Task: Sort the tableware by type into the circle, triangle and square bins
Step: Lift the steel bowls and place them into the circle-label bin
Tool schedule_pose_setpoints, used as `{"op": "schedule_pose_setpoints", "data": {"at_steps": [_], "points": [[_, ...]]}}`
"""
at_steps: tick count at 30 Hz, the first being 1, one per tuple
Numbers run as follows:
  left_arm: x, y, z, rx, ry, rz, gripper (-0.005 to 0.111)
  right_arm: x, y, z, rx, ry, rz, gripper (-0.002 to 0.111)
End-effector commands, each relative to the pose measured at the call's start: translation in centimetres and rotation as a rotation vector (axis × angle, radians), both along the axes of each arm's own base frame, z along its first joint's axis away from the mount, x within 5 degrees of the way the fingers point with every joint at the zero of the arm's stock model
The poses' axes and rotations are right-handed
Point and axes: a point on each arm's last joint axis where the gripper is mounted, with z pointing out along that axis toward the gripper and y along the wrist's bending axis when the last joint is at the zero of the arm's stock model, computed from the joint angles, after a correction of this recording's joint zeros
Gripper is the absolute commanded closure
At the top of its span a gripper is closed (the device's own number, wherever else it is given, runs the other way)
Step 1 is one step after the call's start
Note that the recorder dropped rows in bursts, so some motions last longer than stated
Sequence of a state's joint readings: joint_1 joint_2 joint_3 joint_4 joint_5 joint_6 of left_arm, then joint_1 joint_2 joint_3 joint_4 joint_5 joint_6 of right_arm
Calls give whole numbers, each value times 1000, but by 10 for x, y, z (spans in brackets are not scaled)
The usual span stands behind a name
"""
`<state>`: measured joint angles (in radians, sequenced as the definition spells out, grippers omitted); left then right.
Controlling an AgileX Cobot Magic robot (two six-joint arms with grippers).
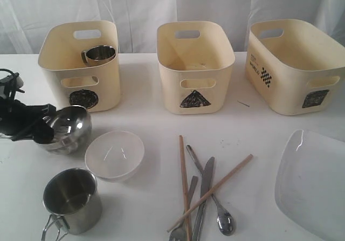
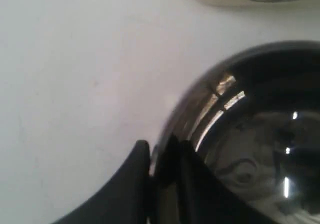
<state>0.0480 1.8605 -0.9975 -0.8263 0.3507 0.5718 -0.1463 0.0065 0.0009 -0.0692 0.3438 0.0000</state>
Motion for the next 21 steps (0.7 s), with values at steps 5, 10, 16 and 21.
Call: {"op": "schedule_pose_setpoints", "data": {"at_steps": [5,10,16,21], "points": [[-15,-3,29,-6,-31,-85,107,0,0,1,-2,-10,-5,108],[-43,-5,122,3,-296,-119,107,0,0,1,-2,-10,-5,108],[-42,18,207,149,-771,190,107,0,0,1,-2,-10,-5,108],[-21,39,221,52,-892,594,107,0,0,1,-2,-10,-5,108]]}}
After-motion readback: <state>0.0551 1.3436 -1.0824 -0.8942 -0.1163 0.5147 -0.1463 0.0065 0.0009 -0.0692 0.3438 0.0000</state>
